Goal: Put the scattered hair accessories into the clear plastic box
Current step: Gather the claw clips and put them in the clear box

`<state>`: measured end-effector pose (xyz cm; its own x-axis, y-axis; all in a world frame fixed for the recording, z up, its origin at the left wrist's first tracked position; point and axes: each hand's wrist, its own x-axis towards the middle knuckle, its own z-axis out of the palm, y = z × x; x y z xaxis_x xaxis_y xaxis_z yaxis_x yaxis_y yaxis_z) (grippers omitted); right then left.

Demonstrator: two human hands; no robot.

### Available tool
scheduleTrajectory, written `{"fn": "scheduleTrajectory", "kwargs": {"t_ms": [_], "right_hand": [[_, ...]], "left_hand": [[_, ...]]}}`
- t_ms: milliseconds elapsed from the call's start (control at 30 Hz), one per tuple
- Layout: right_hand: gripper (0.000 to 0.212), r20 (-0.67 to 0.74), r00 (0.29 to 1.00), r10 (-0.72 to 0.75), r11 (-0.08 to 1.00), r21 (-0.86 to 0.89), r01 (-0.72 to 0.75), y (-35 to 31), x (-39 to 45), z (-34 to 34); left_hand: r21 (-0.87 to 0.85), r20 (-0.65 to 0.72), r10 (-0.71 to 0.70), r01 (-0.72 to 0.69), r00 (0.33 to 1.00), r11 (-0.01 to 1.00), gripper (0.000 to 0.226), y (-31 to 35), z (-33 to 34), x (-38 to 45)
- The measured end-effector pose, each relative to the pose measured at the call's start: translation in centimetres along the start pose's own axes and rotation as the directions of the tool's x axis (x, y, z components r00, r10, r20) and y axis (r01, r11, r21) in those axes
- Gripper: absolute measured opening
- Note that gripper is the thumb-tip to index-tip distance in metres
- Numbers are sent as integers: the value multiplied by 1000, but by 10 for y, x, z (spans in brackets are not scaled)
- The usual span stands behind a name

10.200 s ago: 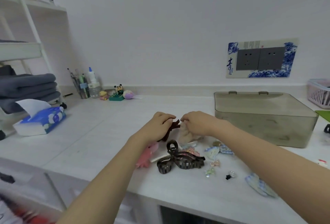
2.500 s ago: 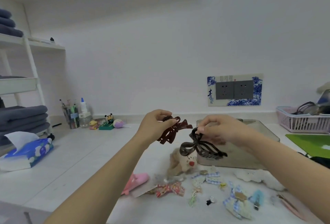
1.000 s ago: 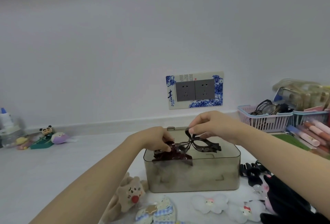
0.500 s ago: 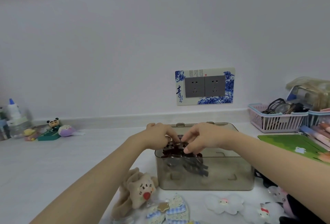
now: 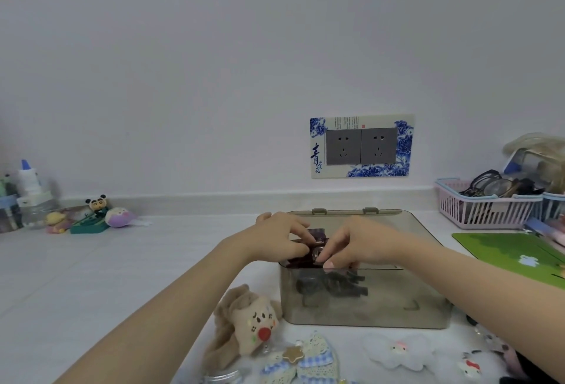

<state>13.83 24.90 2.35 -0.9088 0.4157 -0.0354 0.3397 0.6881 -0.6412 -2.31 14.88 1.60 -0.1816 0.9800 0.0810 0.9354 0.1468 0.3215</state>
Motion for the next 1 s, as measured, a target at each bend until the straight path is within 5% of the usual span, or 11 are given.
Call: {"fn": "scheduleTrajectory", "kwargs": {"t_ms": [367,733,867,1000], "right_hand": [[22,80,996,48,964,258,-67,2,9,7],[18,-17,998,63,960,273,-56,-1,-3,-2],[12,-85,994,63,957,287,-36,-3,-18,-9],[15,-210,976,55,954,299,10,-9,-45,-17]], "left_hand": [[-20,43,-47,48,998,999,56,11,-5,-12],[-59,9,-59,60,998,996,36,10,-5,-16],[-75,-48,-30,26,998,997,45,21,-7,-26],[-64,-162,29,-40,986,997,27,41,-14,-41]]}}
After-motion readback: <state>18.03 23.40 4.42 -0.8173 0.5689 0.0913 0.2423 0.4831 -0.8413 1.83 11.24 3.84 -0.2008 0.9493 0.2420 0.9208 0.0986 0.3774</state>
